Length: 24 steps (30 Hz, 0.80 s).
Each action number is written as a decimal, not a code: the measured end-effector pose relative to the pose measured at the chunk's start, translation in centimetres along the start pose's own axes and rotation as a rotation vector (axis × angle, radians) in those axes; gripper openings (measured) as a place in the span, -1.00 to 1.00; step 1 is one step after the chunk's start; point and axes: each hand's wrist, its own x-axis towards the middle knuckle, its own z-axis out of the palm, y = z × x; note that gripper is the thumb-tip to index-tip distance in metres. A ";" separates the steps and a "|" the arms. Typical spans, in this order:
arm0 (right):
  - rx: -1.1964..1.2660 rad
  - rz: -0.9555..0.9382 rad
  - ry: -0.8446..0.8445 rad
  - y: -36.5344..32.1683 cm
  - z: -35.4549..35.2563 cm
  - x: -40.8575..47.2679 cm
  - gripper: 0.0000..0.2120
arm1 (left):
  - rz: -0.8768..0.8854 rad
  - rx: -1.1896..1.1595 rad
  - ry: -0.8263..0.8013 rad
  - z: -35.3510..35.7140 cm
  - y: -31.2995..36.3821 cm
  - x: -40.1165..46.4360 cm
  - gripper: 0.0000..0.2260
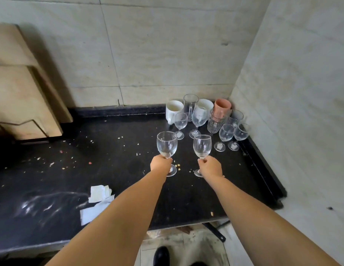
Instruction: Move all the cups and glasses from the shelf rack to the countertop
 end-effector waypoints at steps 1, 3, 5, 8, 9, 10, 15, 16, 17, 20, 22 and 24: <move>0.007 0.000 0.003 -0.2 0.0 1.3 -0.78 | -0.017 -0.011 -0.001 0.5 0.6 1.0 -0.82; 0.024 0.000 0.009 -0.1 0.0 3.4 -0.75 | -0.052 -0.049 -0.004 1.3 1.5 2.5 -0.90; 0.038 -0.013 0.013 -0.3 -0.1 5.4 -0.72 | -0.091 -0.104 -0.011 2.2 2.4 3.8 -0.87; 0.085 -0.014 -0.004 -0.1 0.5 8.9 -0.74 | -0.146 -0.202 -0.049 4.1 3.5 6.0 -0.79; 0.104 -0.007 -0.015 0.0 0.6 9.9 -0.75 | -0.157 -0.224 -0.053 4.7 3.8 6.5 -0.80; 0.127 -0.001 -0.023 0.2 0.8 10.7 -0.76 | -0.161 -0.243 -0.052 5.3 4.1 7.0 -0.81; 0.229 0.028 -0.056 1.0 1.9 13.6 -0.79 | -0.163 -0.236 -0.006 8.1 4.6 9.0 -0.78; 0.246 0.032 -0.063 1.3 2.1 14.1 -0.79 | -0.151 -0.236 0.005 8.6 4.5 9.3 -0.75; 0.267 0.041 -0.071 1.4 2.3 14.4 -0.80 | -0.134 -0.240 0.012 8.9 4.5 9.5 -0.73; 0.329 0.084 -0.110 2.4 3.1 15.0 -0.80 | -0.107 -0.253 0.009 9.5 4.1 9.7 -0.78; 0.333 0.117 -0.124 2.8 3.5 15.2 -0.82 | -0.101 -0.248 0.009 9.6 3.8 9.9 -0.88; 0.347 0.141 -0.119 3.2 3.9 15.4 -0.83 | -0.072 -0.249 0.021 9.9 3.5 10.2 -0.82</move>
